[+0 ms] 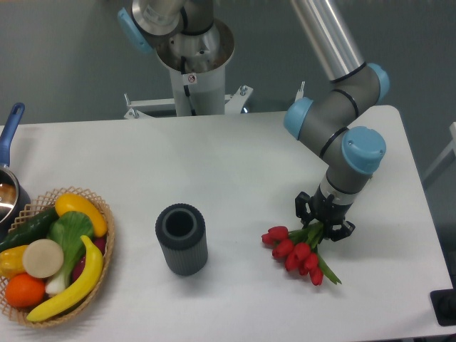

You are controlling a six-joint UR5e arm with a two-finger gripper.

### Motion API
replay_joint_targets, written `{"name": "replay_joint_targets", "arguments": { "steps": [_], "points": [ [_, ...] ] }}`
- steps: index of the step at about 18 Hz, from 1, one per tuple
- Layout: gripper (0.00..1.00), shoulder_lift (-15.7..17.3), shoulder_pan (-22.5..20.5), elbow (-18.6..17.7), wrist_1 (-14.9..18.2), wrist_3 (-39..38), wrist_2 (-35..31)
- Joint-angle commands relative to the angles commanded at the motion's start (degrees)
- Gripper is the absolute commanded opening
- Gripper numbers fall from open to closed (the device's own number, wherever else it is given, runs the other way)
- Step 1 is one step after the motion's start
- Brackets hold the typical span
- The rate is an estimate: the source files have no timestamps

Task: Pick up the flowers from the table
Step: 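Close the gripper on the tulip stems, then lift the gripped tulip bunch up off the table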

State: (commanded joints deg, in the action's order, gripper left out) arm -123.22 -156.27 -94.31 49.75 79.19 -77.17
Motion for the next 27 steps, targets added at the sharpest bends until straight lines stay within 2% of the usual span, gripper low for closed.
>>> {"name": "replay_joint_targets", "arguments": {
  "steps": [5,8,13,16,18,23,27],
  "points": [
    [0.48,0.96,-0.09,0.00,-0.09,0.18,0.00],
    [0.48,4.47,-0.18,-0.35,-0.09,0.18,0.26],
    [0.48,8.08,-0.18,0.09,-0.09,-0.09,0.79],
    [0.48,11.24,-0.44,0.09,-0.09,-2.63,4.64],
    [0.48,11.60,-0.70,0.09,-0.09,-2.90,7.72],
    [0.48,16.33,-1.75,0.00,0.00,-4.30,10.89],
    [0.48,19.86,-4.21,-0.17,0.09,-7.82,20.80]
  ]
}}
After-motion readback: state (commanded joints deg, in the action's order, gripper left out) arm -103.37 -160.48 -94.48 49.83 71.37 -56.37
